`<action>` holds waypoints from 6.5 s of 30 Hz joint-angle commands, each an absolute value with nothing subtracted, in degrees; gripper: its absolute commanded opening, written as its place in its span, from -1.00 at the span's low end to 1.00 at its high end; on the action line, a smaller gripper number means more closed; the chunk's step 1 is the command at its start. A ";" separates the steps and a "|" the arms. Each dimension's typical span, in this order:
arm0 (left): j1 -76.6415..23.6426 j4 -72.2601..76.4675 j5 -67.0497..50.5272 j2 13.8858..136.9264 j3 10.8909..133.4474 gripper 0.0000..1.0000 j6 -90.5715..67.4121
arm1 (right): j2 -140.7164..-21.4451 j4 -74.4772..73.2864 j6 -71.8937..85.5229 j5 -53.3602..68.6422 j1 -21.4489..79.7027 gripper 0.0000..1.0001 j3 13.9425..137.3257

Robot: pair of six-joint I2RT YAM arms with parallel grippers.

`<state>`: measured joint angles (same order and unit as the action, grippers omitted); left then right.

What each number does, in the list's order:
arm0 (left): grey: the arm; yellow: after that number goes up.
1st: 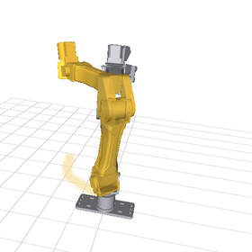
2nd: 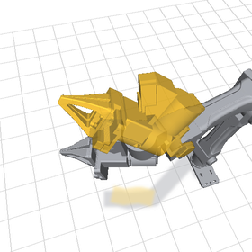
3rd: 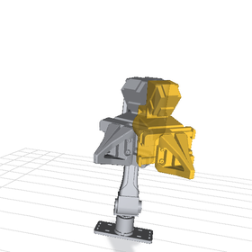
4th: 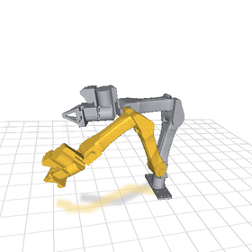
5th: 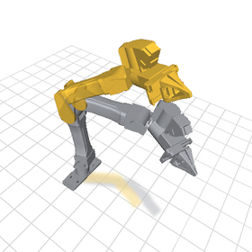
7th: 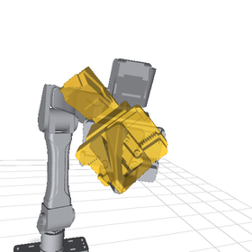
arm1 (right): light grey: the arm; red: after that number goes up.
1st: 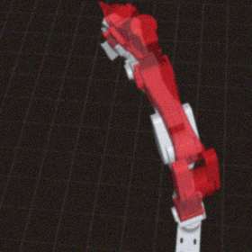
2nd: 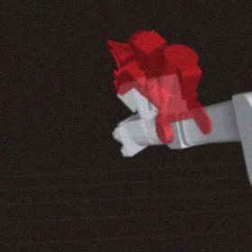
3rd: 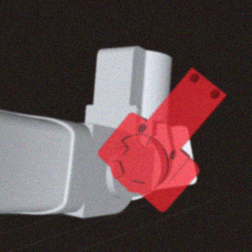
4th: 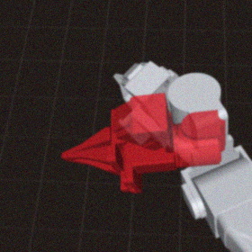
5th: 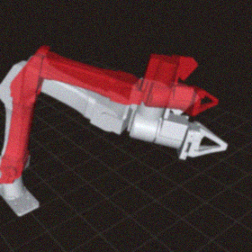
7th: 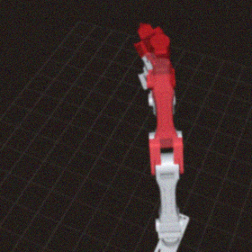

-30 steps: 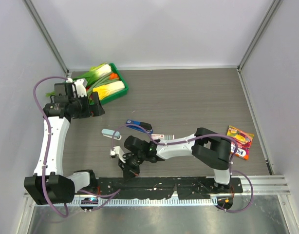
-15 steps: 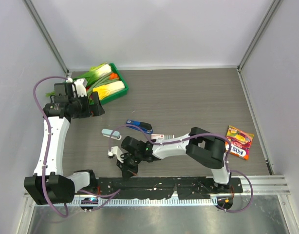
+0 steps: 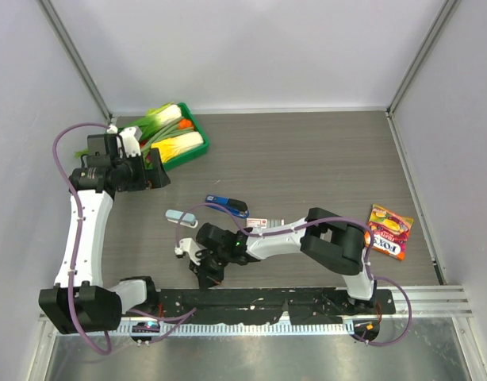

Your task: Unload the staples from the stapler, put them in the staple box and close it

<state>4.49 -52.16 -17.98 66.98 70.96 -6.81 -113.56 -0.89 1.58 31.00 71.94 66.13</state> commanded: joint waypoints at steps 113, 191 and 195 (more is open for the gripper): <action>-12.12 -44.66 -20.48 71.98 71.55 0.99 -4.57 | -95.56 19.03 9.04 3.69 48.95 -0.98 67.16; -23.90 -23.82 -6.43 73.65 55.99 -1.00 24.77 | -94.40 51.95 40.81 22.40 42.63 -0.98 45.52; -27.06 -21.27 2.28 74.18 54.84 -0.99 32.69 | -92.11 46.41 32.44 25.13 41.05 -0.98 43.86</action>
